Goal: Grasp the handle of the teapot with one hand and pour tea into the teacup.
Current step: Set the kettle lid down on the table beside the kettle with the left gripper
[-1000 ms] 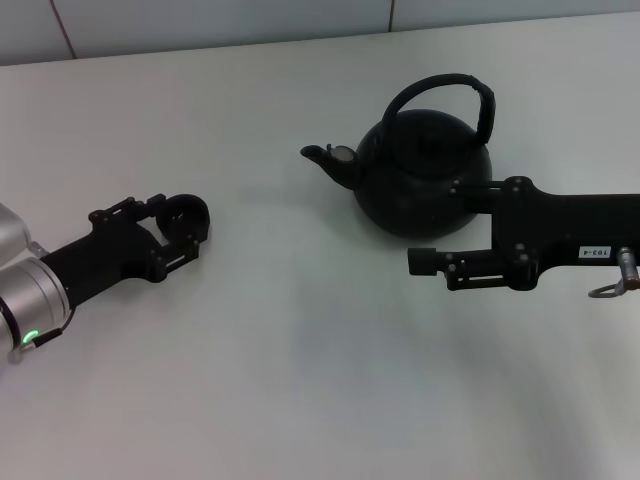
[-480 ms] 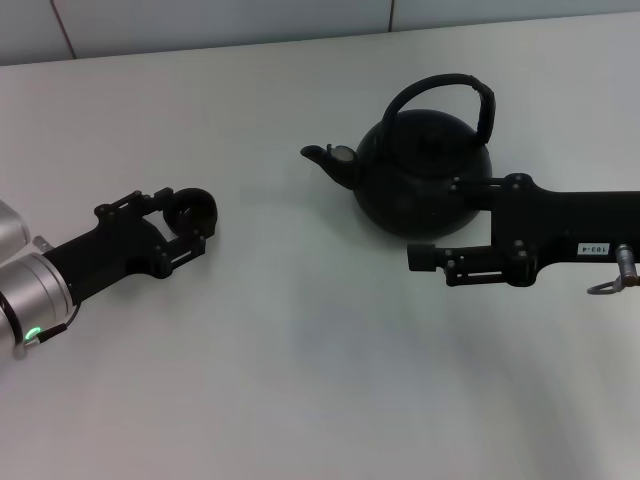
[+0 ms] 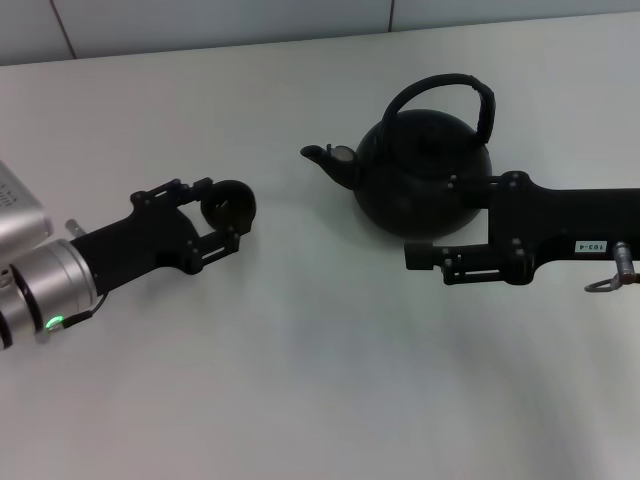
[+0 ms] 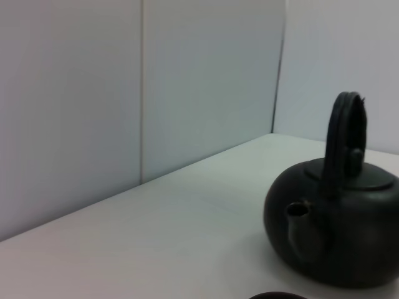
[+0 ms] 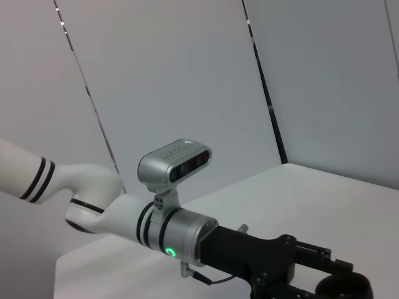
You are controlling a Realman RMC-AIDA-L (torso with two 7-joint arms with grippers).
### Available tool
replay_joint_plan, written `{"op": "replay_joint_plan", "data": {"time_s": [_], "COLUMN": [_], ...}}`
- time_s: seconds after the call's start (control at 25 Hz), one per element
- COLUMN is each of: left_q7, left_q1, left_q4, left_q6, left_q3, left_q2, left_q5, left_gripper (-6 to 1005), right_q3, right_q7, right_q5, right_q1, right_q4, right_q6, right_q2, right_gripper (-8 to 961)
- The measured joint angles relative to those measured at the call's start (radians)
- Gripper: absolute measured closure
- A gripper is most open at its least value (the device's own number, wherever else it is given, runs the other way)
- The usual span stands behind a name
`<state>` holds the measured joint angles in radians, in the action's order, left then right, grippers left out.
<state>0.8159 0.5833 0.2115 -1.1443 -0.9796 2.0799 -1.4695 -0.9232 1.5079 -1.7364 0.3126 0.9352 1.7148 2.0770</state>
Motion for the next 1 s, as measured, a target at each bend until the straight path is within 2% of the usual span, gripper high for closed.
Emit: {"op": "replay_joint_plan", "data": {"time_s": [0.4, 1.0], "left_q7": [0.002, 0.002], "left_q1": [0.03, 0.02], "left_q4": [-0.004, -0.006], "left_q6": [-0.008, 0.007], "left_q3": [-0.051, -0.099], "left_q2": [0.0, 0.0], "left_q5": [-0.004, -0.001], "left_gripper": [315, 315], "right_q3": [-0.008, -0.011], "right_q7": [0.0, 0.0], "right_q5": [0.0, -0.005], "right_q1": [0.0, 0.003], "right_q4": [-0.001, -0.001], "right_q6": [0.006, 0.006], "right_q2": [0.0, 0.002], "right_gripper": [210, 212]}}
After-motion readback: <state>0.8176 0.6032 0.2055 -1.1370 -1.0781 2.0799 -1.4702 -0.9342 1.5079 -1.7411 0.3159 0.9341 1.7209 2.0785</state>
